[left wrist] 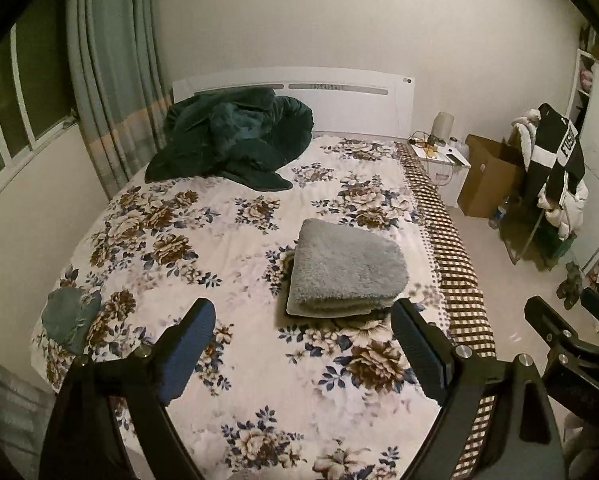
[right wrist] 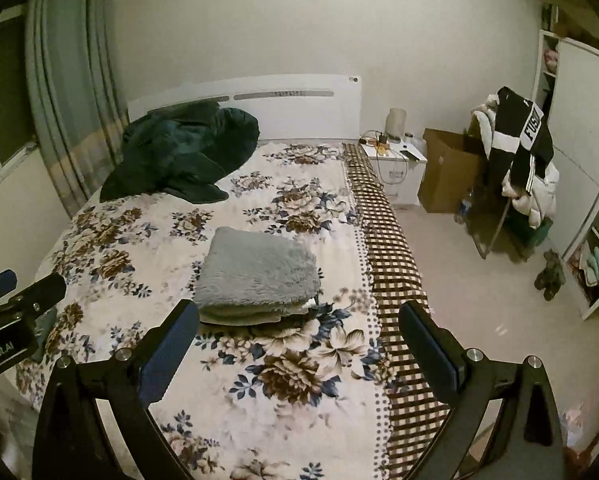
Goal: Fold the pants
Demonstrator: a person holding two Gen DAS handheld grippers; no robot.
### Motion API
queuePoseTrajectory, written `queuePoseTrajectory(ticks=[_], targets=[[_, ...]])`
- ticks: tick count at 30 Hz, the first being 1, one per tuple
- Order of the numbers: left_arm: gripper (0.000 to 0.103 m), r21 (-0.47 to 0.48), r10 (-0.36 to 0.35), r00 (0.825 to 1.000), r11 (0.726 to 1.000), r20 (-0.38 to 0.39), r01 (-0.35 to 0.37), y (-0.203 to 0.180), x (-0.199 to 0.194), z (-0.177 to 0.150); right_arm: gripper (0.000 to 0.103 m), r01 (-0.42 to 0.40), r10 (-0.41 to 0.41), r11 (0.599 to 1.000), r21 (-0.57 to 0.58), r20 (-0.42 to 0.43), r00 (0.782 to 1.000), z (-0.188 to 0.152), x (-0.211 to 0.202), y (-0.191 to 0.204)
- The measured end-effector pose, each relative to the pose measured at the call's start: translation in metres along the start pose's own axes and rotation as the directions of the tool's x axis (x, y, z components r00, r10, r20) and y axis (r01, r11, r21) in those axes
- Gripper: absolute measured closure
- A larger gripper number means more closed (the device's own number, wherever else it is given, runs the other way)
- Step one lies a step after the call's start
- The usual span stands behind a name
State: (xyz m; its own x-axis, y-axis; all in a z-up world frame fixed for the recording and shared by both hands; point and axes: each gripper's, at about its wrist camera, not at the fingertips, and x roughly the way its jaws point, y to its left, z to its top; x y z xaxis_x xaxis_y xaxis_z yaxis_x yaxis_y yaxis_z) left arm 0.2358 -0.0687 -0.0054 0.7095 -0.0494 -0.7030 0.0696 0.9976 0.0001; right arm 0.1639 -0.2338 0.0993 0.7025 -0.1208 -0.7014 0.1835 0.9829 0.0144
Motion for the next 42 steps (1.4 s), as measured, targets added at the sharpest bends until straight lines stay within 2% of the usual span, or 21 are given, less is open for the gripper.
queuePoseTrajectory(ticks=[2, 4, 9, 22, 42], targets=[[0.013, -0.007, -0.009, 1.0, 1.0, 0.005, 0.009, 0.002, -0.011, -0.001, 0.001, -0.001, 0.001, 1.0, 0.009, 0.003, 1.0, 0.0, -0.016, -0.001], [0.0, -0.006, -0.006, 1.0, 1.0, 0.02, 0.006, 0.003, -0.02, -0.001, 0.001, 0.001, -0.001, 1.0, 0.014, 0.009, 1.0, 0.0, -0.031, -0.001], [0.0, -0.009, -0.005, 0.999, 1.0, 0.054, 0.005, 0.007, -0.035, -0.004, 0.001, 0.007, -0.007, 1.0, 0.013, 0.028, 1.0, 0.0, -0.054, 0.0], [0.0, 0.014, 0.025, 0.998, 1.0, 0.049, -0.025, 0.009, -0.054, -0.016, 0.001, -0.006, 0.006, 1.0, 0.007, 0.025, 1.0, -0.002, -0.076, 0.006], [0.0, 0.012, 0.022, 0.999, 1.0, 0.041, -0.023, 0.01, -0.056, -0.021, 0.001, -0.029, 0.029, 0.999, 0.016, 0.009, 1.0, -0.007, -0.074, 0.0]])
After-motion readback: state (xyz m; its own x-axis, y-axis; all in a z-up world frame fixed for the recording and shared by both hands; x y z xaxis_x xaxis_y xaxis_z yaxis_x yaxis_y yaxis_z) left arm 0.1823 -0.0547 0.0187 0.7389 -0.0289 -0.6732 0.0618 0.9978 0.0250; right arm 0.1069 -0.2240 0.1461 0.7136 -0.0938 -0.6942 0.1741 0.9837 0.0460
